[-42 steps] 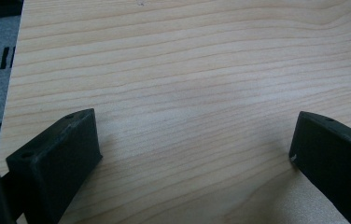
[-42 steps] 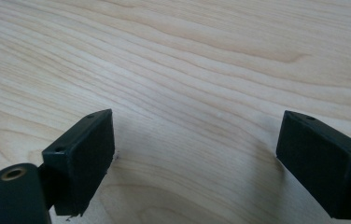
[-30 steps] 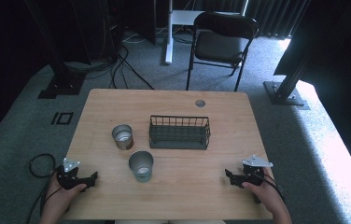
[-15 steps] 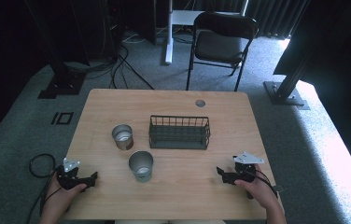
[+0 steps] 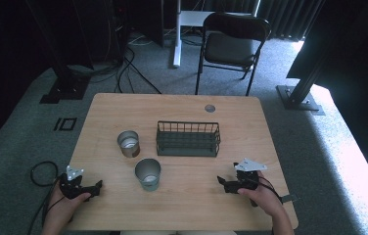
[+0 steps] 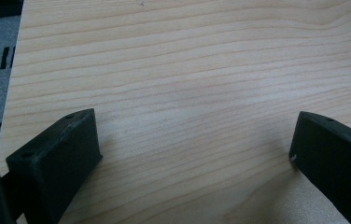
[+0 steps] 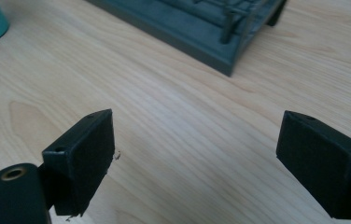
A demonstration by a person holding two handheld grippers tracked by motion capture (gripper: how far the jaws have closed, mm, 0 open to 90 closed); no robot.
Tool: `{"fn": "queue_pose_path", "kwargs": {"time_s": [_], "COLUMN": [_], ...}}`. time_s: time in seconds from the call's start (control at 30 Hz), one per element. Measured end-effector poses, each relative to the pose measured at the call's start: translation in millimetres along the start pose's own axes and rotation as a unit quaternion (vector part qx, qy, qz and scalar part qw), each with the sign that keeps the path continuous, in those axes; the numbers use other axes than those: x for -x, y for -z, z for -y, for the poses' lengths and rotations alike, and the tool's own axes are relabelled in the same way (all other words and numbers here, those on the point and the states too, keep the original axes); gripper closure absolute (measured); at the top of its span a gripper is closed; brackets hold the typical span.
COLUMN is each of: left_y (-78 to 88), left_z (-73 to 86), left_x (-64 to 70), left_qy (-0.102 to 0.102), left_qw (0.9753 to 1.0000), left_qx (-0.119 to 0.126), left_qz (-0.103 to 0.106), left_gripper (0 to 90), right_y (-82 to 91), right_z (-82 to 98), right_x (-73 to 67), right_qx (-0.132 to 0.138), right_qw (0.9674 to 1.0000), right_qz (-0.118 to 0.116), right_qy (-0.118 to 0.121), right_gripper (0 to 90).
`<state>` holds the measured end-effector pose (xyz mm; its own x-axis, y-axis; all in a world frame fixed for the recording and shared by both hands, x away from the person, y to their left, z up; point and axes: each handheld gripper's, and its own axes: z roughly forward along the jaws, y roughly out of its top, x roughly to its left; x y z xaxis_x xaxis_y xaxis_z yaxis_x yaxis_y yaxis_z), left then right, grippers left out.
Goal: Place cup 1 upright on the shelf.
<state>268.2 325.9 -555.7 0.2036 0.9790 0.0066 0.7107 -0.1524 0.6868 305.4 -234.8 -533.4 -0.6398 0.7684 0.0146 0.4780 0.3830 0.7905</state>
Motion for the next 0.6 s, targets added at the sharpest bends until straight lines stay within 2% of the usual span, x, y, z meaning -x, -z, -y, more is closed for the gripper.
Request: {"fn": "queue_pose_path", "kwargs": {"time_s": [0.37, 0.4, 0.6], "left_y": [0.0, 0.0, 0.0], "left_z": [0.0, 0.0, 0.0], "left_x": [0.0, 0.0, 0.0], "left_qy": [0.000, 0.000, 0.000], "left_qw": [1.0000, 1.0000, 1.0000], "left_qx": [0.000, 0.000, 0.000], "left_qz": [0.000, 0.000, 0.000], "left_gripper": [2.3, 2.2, 2.3], "right_y": [-12.7, -15.1, -17.8], "right_z": [-7.3, -10.4, -16.5], "right_x": [-16.8, -22.1, -31.7], "right_qx": [-0.001, 0.000, 0.004], "right_qw": [0.9994, 0.9990, 0.9978], "right_qz": [-0.031, -0.040, -0.055], "right_qy": [0.017, 0.022, 0.037], "right_gripper": [11.3, 11.3, 11.3]}}
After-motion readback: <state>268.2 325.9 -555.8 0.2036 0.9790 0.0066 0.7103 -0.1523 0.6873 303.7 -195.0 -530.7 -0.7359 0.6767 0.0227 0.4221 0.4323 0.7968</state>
